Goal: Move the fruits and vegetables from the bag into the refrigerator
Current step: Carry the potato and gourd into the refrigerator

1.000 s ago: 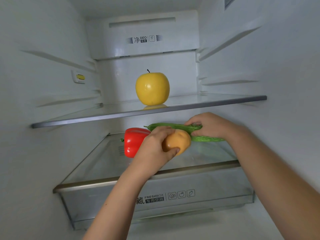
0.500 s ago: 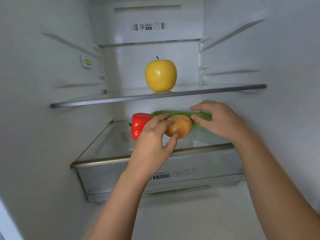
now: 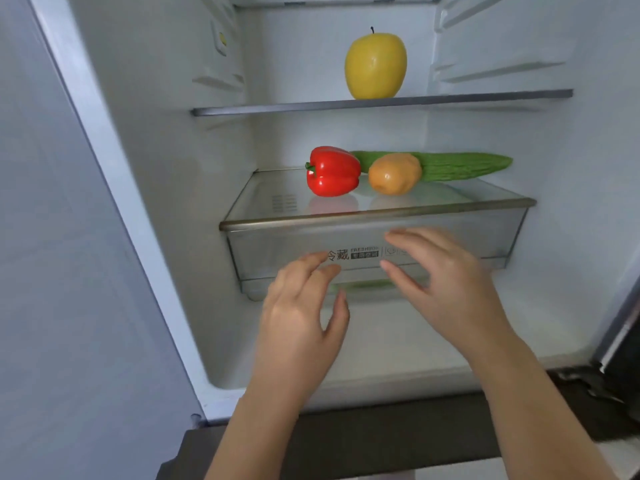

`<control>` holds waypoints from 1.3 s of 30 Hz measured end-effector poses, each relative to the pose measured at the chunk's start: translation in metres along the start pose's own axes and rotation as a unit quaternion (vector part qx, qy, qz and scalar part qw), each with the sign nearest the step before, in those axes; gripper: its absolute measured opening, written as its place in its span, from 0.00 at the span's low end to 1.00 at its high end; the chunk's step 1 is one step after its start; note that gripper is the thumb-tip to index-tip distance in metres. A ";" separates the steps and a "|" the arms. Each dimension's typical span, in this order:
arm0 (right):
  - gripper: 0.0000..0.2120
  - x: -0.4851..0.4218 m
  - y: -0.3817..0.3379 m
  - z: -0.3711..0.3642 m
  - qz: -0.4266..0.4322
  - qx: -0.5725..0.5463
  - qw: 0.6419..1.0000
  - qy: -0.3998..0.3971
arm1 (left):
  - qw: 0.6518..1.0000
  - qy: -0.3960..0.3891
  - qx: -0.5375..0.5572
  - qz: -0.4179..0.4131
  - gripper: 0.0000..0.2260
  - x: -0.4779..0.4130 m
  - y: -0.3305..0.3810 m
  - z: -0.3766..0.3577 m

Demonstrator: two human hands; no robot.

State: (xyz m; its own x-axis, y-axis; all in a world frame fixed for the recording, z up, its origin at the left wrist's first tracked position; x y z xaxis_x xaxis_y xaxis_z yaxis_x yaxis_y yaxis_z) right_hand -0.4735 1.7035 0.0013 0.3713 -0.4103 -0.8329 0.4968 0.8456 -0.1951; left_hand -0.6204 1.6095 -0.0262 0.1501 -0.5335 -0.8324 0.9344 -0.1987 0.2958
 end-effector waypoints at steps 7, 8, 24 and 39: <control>0.16 0.039 -0.046 -0.004 0.022 -0.030 0.999 -0.025 | 0.998 0.002 -0.064 0.022 0.14 0.045 0.022 0.040; 0.16 0.043 -0.053 -0.005 0.029 -0.039 0.998 -0.031 | 0.997 0.007 -0.075 0.029 0.14 0.050 0.025 0.046; 0.17 0.138 -0.164 0.006 0.191 -0.266 0.933 -0.148 | 0.889 -0.002 -0.378 0.257 0.13 0.205 0.112 0.158; 0.19 0.215 -0.340 0.082 0.341 -0.449 0.807 -0.175 | 0.716 0.080 -0.546 0.427 0.16 0.322 0.231 0.295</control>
State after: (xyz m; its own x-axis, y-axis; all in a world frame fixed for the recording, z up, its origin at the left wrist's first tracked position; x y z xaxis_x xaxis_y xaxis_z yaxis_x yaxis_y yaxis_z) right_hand -0.4984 1.2999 -0.0687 0.5957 0.3174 -0.7378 -0.6271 0.7578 -0.1802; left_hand -0.4520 1.1499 -0.0877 0.7716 0.0415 -0.6348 0.1610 0.9527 0.2579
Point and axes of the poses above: each hand's wrist, its own x-axis away from the middle knuckle, its own z-axis out of the back of the hand, y = z × x, the point moved 2 cm from there along -x, towards the middle knuckle, and after that the axes turned 1 degree about y, right-handed, at the moved point
